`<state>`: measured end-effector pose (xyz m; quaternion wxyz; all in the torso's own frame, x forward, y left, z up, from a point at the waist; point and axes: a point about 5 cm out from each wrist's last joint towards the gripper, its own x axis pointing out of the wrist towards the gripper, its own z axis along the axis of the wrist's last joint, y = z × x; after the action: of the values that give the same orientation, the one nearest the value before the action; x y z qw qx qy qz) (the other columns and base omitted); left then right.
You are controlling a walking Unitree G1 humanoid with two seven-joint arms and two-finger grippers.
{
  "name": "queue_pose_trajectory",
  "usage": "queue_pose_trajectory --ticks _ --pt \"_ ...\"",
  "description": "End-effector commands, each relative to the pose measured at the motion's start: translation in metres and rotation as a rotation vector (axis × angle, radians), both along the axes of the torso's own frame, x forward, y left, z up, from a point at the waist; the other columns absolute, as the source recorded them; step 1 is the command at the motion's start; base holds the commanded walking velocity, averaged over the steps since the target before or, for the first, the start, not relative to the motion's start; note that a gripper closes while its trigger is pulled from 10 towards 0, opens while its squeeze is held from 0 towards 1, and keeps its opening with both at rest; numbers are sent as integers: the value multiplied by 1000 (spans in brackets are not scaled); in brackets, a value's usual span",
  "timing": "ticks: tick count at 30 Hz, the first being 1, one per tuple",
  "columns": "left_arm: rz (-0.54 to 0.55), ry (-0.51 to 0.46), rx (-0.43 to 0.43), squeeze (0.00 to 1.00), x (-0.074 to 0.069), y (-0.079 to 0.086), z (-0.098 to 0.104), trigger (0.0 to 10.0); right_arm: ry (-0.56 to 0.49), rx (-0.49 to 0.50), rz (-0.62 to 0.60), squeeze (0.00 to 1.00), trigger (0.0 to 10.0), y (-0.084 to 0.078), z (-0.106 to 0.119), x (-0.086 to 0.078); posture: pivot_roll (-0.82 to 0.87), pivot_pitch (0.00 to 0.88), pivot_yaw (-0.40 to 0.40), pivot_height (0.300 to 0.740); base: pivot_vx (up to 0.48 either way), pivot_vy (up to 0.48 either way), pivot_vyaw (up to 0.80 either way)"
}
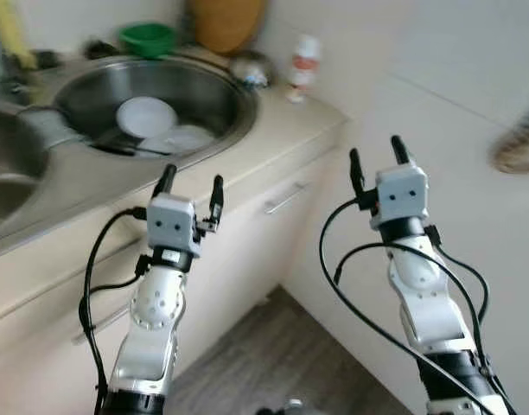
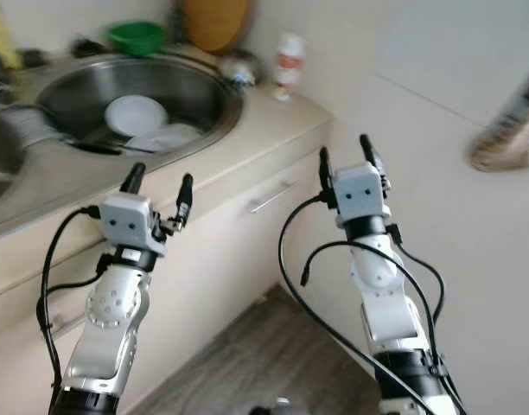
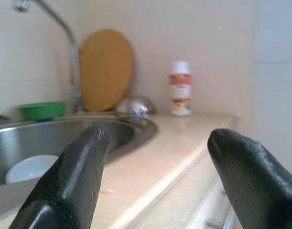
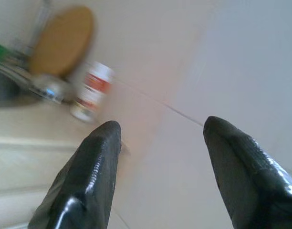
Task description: Kitchen organization
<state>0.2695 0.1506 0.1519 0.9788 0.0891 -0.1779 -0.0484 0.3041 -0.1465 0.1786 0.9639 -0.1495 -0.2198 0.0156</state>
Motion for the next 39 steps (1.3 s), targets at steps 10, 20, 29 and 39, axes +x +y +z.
queue_pose_trajectory --ticks 10,20,29,39 --pt "5 -5 -17 0 1 -3 2 10000 8 4 -38 0 10000 -8 3 5 42 19 -67 740 0 -167 -788" --pt "-5 4 -10 0 2 -4 1 10000 28 25 -53 0 10000 -10 2 8 40 17 -62 740 0 0 -788" --pt "-7 7 -10 0 2 -4 0 10000 54 18 -54 0 10000 -9 -1 11 42 18 -62 740 0 -219 -786" --pt "-4 5 -19 0 2 -4 0 10000 128 -117 -121 0 10000 -16 -10 19 42 14 -64 740 0 -77 -59"
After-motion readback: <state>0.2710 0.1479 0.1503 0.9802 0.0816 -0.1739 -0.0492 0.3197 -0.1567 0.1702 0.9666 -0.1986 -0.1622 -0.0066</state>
